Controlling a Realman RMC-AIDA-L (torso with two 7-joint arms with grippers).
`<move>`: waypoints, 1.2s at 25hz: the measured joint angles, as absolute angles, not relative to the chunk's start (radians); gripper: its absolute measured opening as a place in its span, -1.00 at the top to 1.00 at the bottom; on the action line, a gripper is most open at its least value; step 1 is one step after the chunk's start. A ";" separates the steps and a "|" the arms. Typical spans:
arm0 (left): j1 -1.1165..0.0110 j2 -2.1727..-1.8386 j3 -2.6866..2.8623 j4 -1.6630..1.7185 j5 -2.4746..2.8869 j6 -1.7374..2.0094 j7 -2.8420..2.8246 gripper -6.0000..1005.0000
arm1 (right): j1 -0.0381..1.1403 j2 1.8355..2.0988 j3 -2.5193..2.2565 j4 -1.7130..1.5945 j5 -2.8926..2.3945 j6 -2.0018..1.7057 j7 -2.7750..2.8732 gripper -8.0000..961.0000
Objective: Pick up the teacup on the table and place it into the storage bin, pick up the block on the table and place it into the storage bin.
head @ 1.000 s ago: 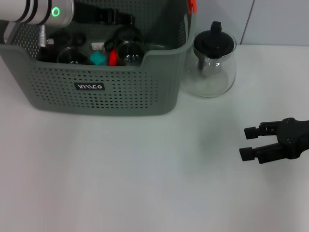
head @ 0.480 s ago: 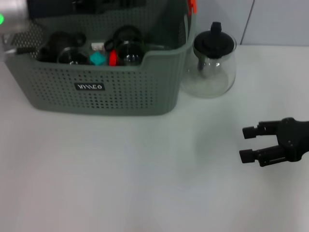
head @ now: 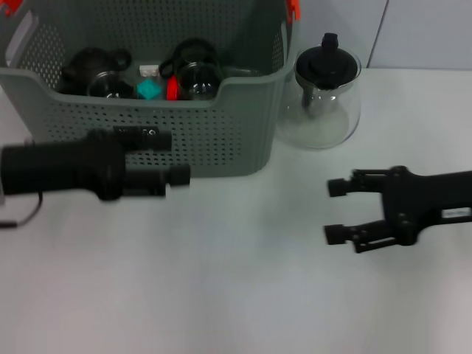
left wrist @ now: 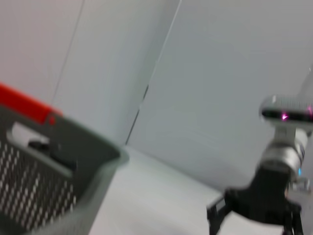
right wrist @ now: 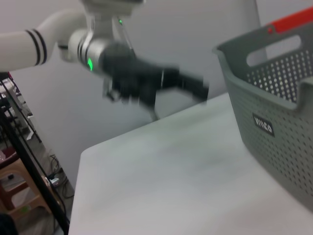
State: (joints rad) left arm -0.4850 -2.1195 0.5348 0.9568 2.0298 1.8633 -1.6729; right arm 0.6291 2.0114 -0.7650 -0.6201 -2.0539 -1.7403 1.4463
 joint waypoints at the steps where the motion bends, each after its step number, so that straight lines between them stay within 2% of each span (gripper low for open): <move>1: -0.472 -2.125 0.534 0.941 2.051 1.852 -1.635 -0.72 | 0.633 2.019 -0.766 -0.620 -2.054 -1.729 1.436 -0.96; 5: -0.449 -2.139 0.537 0.896 2.128 1.760 -1.586 -0.72 | 0.653 2.066 -0.796 -0.616 -2.060 -1.636 1.402 -0.96; 8: -0.453 -2.138 0.535 0.851 2.196 1.700 -1.576 -0.72 | 0.656 2.076 -0.823 -0.613 -2.061 -1.597 1.400 -0.96; 30: -0.456 -2.139 0.536 0.814 2.227 1.643 -1.555 -0.72 | 0.660 2.086 -0.861 -0.571 -2.062 -1.481 1.399 -0.96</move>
